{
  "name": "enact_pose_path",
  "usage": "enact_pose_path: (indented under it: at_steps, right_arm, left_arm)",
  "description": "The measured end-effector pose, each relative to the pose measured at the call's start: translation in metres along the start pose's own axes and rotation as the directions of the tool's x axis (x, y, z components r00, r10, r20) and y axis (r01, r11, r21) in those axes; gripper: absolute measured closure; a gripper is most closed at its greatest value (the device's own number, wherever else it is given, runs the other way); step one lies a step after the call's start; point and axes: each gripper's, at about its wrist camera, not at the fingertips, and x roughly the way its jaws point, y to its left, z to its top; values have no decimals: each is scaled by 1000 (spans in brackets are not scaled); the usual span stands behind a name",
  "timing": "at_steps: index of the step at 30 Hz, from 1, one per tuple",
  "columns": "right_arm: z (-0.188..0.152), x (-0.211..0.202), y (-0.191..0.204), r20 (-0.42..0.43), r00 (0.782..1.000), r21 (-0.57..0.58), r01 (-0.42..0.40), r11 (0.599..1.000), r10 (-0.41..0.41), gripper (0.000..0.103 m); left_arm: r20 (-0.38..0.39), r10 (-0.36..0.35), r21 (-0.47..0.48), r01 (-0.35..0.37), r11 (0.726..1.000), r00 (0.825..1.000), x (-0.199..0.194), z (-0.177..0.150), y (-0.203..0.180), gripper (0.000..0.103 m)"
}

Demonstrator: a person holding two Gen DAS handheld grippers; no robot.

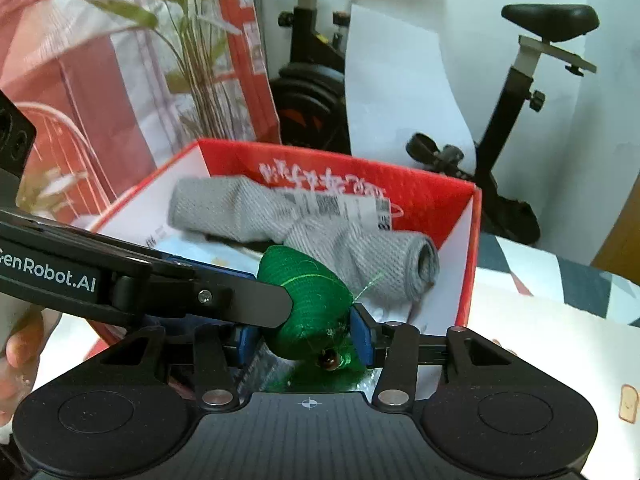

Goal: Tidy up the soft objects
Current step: 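Open the left tool to drop the yarn ball into the box and withdraw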

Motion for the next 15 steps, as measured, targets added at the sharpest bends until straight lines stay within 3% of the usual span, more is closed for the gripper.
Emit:
enact_pose_path:
  at_steps: [7,15]
  right_arm:
    - [-4,4,5,-48,999,8,13,1000,-13,56]
    - [-4,-7,27,-19,998,-104,50,993,-52,37]
  left_arm:
    - [-39,24,21,-23,1000,999,4,-9,-2,67]
    - [-57,72,52,-69,996,996,7,-15,-3,65]
